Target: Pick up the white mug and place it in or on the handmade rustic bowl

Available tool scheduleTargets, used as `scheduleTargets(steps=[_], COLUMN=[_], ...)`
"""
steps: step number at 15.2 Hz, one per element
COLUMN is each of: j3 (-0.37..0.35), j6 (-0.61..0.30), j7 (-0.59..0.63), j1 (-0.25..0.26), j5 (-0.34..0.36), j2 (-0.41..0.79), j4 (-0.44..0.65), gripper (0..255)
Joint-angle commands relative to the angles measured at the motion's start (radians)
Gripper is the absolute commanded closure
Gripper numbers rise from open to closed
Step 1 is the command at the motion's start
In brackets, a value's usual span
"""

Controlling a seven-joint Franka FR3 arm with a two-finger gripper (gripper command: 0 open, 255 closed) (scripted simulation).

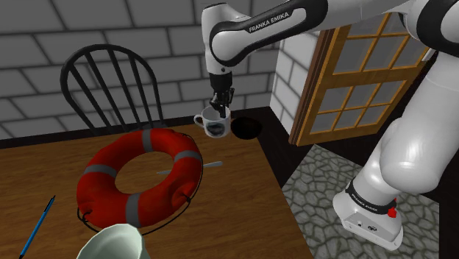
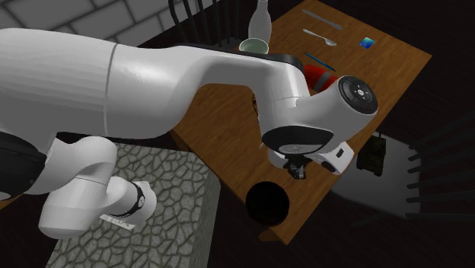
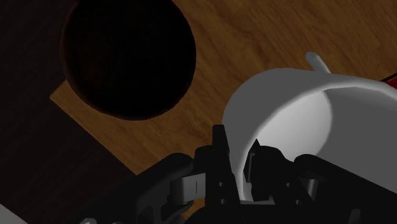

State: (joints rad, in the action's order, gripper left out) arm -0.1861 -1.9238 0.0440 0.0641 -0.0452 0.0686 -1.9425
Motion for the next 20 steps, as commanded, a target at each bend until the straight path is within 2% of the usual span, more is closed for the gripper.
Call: scheduleTargets(steps=[1, 2, 12, 20], j3=[0.001, 0.001, 0.118, 0.121], j6=[0.029, 0.041, 0.053, -0.039], j7=[-0.001, 0.000, -0.231, -0.240], j1=[-0.001, -0.001, -0.115, -0.118], j5=[-0.001, -0.001, 0.003, 0.005], j2=[-0.008, -0.011, -0.159, -0.136], j4=[0.021, 0.031, -0.115, -0.185], gripper=[255, 255, 255, 255])
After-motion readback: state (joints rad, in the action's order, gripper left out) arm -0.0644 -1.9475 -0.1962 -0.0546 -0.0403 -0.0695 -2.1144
